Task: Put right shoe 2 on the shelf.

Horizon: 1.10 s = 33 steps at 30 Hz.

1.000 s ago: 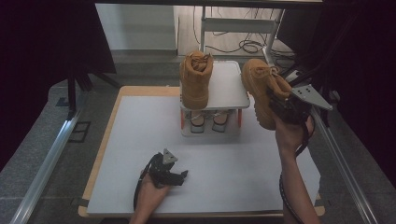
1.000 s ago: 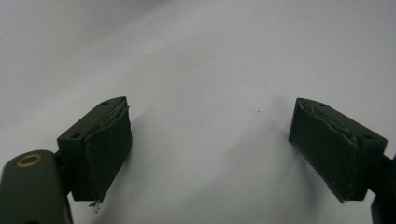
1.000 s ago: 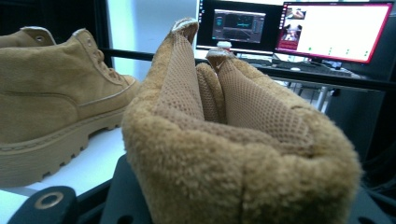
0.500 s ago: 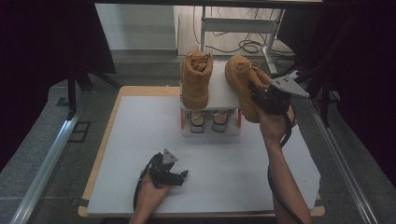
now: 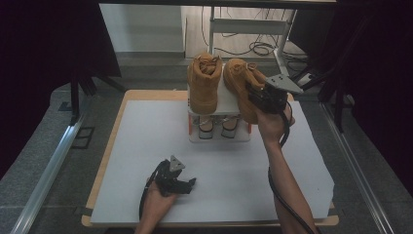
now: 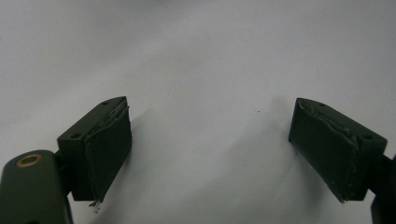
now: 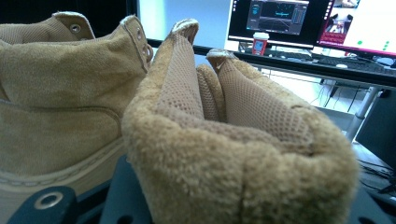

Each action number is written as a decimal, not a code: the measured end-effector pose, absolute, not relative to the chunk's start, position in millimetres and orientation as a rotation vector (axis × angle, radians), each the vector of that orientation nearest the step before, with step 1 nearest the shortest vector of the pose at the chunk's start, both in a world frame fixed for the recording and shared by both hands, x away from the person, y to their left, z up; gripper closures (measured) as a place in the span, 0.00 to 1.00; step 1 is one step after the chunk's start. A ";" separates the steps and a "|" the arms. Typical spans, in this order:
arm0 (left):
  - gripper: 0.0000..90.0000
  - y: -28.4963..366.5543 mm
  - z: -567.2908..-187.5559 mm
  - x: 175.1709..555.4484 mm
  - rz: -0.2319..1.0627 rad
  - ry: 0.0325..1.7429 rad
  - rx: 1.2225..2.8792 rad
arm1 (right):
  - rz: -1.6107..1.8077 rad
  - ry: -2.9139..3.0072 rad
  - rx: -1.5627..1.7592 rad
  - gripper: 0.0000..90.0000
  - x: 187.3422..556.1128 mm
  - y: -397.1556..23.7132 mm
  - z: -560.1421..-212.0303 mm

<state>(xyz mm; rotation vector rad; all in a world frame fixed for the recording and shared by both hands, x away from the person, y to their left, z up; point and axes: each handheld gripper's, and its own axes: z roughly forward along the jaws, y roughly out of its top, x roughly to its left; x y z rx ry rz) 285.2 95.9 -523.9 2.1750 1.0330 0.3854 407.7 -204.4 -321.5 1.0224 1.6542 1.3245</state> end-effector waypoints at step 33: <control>0.15 95.9 -523.9 285.1 0.386 1.033 2.175 | 1.292 1.663 1.022 0.24 444.5 -181.6 -324.5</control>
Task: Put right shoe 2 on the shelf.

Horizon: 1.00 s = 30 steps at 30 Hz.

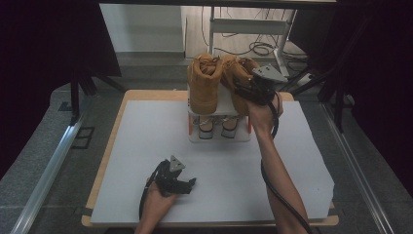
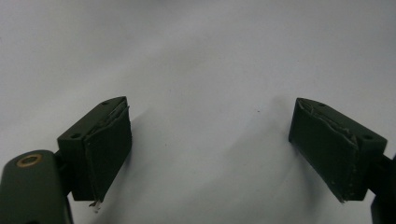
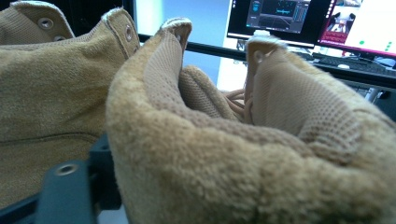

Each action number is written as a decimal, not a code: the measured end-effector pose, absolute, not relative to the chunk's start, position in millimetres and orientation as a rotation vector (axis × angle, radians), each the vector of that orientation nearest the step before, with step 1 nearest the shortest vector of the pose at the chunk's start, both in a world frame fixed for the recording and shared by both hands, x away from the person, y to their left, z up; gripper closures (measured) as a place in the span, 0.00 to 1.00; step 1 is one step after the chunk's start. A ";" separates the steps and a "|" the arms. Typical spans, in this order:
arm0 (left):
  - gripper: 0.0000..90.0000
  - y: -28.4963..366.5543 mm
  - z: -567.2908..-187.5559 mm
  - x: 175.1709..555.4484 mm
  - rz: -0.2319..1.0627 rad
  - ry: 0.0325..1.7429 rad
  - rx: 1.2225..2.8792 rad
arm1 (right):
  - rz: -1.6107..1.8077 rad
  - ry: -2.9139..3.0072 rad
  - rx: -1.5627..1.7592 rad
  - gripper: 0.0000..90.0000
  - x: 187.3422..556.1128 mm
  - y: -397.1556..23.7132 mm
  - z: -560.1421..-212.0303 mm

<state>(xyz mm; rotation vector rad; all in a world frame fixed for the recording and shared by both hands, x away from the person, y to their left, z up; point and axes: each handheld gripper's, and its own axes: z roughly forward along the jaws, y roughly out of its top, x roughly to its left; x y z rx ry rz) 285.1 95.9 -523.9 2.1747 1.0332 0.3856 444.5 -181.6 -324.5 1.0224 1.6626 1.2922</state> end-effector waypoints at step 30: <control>0.15 95.7 -523.9 285.0 0.386 1.032 2.175 | 1.326 1.800 1.034 0.15 411.8 -211.6 -343.3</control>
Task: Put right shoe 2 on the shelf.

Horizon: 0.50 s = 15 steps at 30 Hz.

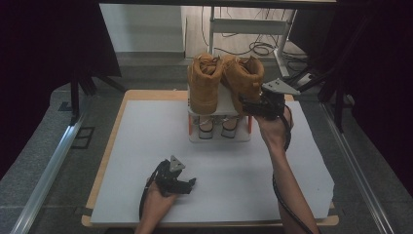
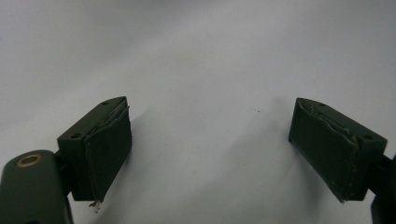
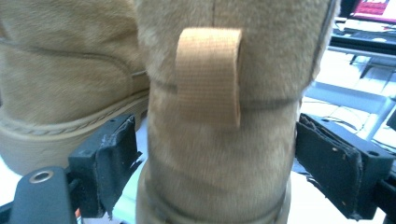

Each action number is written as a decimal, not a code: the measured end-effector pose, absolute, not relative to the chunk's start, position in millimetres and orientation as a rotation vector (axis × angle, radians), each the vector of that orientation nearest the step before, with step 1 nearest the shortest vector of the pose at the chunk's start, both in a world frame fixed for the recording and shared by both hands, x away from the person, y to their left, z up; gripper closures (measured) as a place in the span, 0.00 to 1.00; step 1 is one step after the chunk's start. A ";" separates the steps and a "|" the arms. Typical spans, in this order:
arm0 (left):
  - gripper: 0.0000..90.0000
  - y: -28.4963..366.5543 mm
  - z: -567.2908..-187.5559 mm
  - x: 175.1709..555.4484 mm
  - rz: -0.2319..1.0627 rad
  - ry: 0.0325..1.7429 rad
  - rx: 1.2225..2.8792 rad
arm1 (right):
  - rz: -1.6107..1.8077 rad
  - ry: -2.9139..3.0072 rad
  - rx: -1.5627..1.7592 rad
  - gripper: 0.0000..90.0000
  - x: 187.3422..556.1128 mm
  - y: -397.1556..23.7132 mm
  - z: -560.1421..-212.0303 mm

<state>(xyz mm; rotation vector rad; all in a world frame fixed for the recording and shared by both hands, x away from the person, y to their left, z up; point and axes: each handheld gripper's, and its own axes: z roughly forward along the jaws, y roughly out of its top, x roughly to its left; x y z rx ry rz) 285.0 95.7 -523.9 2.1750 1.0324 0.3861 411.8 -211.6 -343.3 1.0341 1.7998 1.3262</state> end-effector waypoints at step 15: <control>0.15 95.4 -523.9 284.9 0.385 1.037 2.172 | 1.312 1.843 1.031 0.36 382.5 -230.3 -353.7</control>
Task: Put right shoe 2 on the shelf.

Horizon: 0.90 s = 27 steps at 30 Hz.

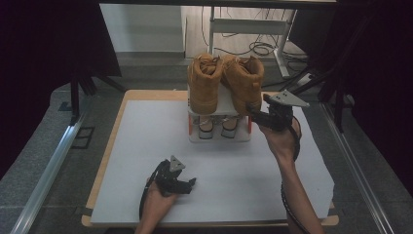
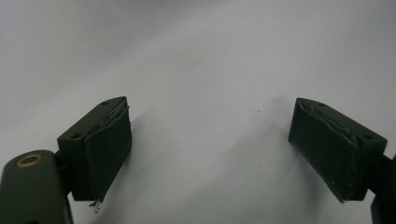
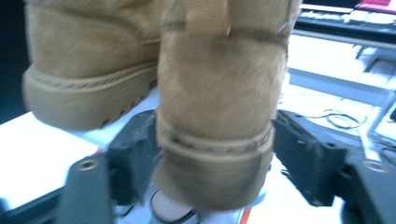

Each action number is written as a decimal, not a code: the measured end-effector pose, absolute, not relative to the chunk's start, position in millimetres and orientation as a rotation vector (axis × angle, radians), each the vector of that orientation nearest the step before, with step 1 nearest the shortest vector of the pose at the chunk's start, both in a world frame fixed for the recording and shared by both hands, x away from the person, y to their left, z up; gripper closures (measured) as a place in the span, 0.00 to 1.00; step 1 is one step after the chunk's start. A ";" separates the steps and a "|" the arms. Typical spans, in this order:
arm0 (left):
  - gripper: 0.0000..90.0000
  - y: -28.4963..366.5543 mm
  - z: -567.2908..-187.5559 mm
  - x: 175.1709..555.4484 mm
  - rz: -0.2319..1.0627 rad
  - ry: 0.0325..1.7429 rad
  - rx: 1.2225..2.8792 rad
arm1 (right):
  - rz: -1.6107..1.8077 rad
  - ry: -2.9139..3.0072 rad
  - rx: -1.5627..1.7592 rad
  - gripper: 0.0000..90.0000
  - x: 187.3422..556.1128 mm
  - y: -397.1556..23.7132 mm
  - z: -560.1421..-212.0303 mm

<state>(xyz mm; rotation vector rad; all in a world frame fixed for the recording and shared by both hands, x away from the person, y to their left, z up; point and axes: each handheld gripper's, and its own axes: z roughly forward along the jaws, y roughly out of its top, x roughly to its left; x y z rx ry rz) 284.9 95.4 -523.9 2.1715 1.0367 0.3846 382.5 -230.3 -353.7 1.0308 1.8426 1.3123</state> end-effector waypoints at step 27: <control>0.15 95.9 -523.7 285.0 0.385 1.032 2.179 | 1.327 1.910 1.057 1.00 368.7 -252.9 -382.9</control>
